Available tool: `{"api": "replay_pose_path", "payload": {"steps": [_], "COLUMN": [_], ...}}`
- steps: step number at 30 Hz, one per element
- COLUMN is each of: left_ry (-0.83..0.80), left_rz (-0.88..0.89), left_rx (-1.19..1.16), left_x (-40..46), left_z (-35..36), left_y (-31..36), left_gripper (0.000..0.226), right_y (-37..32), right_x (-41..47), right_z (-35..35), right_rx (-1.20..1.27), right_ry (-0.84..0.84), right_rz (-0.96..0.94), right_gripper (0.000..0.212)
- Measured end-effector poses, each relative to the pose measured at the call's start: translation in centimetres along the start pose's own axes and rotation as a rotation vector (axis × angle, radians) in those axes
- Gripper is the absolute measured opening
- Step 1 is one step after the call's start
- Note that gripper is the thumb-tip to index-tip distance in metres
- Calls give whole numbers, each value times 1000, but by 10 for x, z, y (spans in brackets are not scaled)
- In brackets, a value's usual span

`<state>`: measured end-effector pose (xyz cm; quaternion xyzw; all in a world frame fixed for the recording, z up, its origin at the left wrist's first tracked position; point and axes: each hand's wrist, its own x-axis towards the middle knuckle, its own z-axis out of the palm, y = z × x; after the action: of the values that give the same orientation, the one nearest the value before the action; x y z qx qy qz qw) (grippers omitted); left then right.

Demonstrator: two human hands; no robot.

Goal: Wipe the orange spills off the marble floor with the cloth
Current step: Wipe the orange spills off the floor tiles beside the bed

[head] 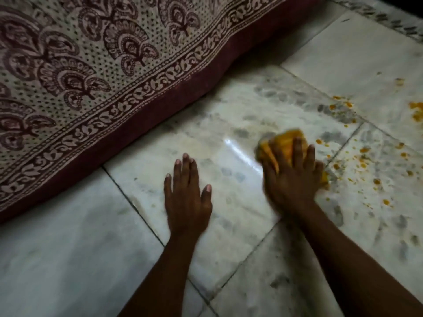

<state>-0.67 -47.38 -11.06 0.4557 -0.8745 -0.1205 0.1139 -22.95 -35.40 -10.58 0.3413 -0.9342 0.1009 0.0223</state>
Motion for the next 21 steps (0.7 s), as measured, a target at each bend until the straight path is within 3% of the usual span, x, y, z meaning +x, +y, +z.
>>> {"api": "replay_pose_path", "payload": {"steps": [2, 5, 8, 10, 13, 17, 19, 21], "left_ry": [-15, -18, -42, -95, -145, -150, -137, -125], "left_rz": [14, 35, 78, 86, 98, 84, 84, 85], "left_rx": [-15, -42, -14, 61, 128, 135, 109, 90], "left_x": [-1, -4, -4, 0, -2, 0, 0, 0], "left_z": [0, -3, -6, -10, -12, -9, -10, -13], "left_y": [1, -1, -3, -4, -3, -3, -2, -2], "left_gripper": [80, 84, 93, 102, 108, 109, 109, 108], "right_y": [-44, -86, -58, -18, 24, -40, -81, -102], "right_x": [38, 26, -33, -61, -46, 47, 75, 66], "right_z": [21, 32, 6, -12, -18, 15, 27, 29], "right_rx": [62, 67, 10, -4, -14, 36, 108, 87], "right_ry": [37, 65, 8, -1, 9, 96, 49, 0], "right_rz": [67, -216, -498, -558, -372, 60, 36, -173], "right_gripper": [65, 64, 62, 61, 66, 61, 62, 63]}}
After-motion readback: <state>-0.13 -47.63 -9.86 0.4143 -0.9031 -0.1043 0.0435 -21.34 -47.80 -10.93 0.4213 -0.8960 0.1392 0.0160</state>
